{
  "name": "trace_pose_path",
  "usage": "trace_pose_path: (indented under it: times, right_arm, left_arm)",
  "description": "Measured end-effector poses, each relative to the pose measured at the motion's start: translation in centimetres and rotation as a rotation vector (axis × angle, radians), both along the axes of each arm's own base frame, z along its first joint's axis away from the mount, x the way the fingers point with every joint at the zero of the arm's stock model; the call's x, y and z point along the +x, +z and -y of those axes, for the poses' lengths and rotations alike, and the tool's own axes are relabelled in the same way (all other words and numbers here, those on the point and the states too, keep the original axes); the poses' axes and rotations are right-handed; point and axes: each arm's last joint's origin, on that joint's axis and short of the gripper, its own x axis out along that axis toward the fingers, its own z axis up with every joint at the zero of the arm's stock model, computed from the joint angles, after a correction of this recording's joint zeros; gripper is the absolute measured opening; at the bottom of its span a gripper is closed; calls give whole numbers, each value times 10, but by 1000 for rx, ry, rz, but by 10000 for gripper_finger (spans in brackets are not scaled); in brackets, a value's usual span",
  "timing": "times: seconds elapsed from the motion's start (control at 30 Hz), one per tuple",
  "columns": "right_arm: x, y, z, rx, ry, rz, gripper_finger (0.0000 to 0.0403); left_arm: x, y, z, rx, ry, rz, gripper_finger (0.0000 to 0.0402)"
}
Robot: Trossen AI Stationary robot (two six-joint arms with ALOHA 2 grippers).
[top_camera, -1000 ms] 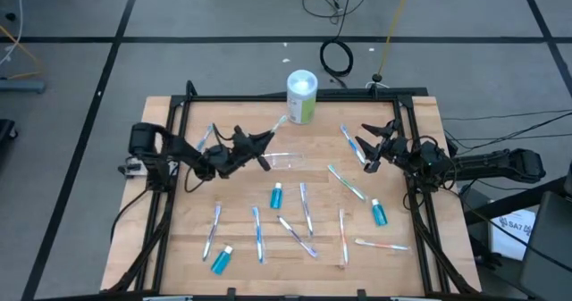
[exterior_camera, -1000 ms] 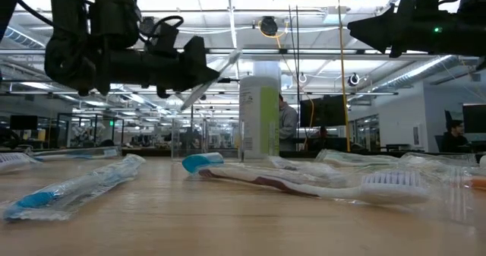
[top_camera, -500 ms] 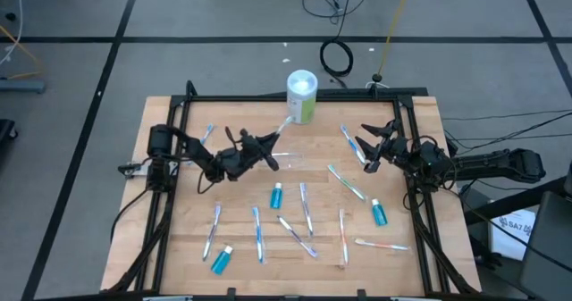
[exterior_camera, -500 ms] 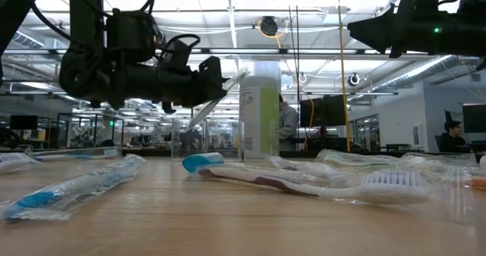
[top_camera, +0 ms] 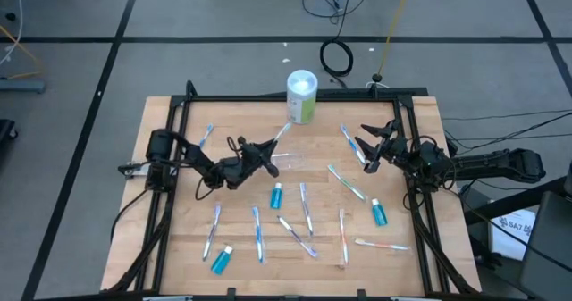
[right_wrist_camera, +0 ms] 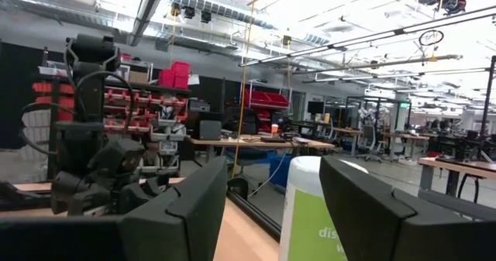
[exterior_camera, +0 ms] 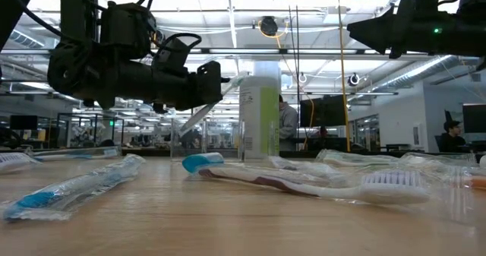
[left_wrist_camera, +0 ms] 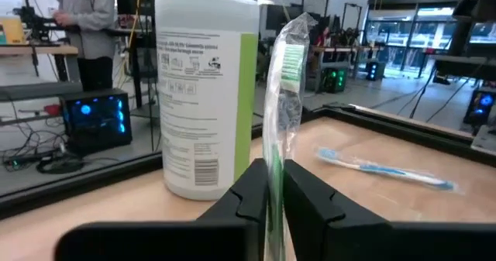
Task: Pick & Place toothbrushing station
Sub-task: Put the left green toothbrush into the transparent organizer
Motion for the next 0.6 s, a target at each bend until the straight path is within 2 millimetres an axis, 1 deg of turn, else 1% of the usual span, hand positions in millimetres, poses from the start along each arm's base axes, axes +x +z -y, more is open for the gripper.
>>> trace_pose_path:
  times: [0.13,0.27,0.4,0.6]
  right_arm:
    - [0,0,0,5,2,3,201]
    - [0,0,0,5,2,2,201]
    - [0,0,0,5,2,2,201]
    - [0,-1,0,6,2,-6,201]
  left_arm:
    - [-1,0,1,36,49,-41,59]
    - [-3,-1,2,74,121,-94,64]
    - [-3,0,5,76,120,-96,66]
    - [-4,5,11,72,129,-89,67]
